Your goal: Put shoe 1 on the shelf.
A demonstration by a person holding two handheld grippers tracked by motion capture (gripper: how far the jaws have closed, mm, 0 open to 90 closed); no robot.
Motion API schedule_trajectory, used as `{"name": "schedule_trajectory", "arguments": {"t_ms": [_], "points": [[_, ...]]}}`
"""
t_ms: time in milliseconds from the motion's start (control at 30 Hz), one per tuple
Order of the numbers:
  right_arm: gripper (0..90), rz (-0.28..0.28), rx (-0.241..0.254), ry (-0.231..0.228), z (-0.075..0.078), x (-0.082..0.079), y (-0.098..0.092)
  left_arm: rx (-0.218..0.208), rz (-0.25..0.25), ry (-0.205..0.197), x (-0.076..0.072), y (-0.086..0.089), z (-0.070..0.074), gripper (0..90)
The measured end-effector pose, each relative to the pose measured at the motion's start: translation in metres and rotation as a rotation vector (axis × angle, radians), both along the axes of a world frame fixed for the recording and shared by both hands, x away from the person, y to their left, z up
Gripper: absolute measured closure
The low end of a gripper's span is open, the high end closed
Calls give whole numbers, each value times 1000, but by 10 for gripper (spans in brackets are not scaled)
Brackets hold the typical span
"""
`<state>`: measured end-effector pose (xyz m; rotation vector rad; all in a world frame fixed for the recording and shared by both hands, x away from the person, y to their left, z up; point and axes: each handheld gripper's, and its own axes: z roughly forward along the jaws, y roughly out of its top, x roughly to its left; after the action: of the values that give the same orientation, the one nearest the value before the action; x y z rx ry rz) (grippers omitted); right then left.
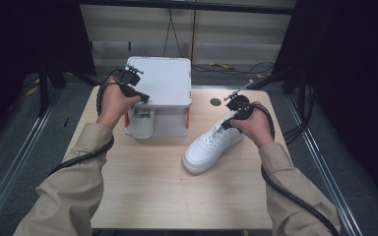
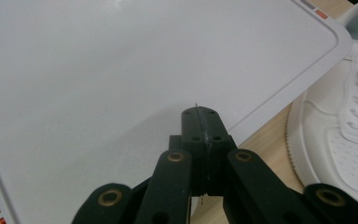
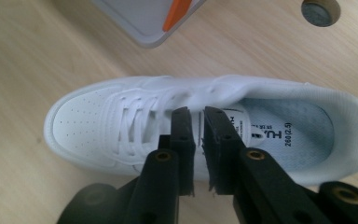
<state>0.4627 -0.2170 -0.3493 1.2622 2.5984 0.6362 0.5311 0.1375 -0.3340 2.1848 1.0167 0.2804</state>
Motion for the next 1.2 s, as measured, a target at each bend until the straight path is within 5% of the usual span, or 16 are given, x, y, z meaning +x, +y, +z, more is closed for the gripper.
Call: {"name": "schedule_trajectory", "arguments": {"t_ms": [67,300,600,833,1000,1100,1167,1200], "points": [[707,41,-59,7,6,-4,-6,1,3,-5,0,0,0,900],[476,96,-92,-1,5,-11,-22,-2,8,0,0,0,0,900],[383,177,-127,-4,-9,-3,-23,-12,8,2,0,1,-1,899],[358,262,-130,85,-27,16,-12,-30,14,4,-1,2,-2,898],[358,303,-178,77,-35,12,-8,-22,15,-1,-1,1,-2,898],[467,329,-246,76,-35,8,-10,-19,17,-4,-2,1,-2,898],[508,342,-249,79,-35,8,-11,-24,22,-4,-2,1,-2,898],[657,344,-272,76,-32,6,-14,-21,24,-6,-2,1,-2,898]]}}
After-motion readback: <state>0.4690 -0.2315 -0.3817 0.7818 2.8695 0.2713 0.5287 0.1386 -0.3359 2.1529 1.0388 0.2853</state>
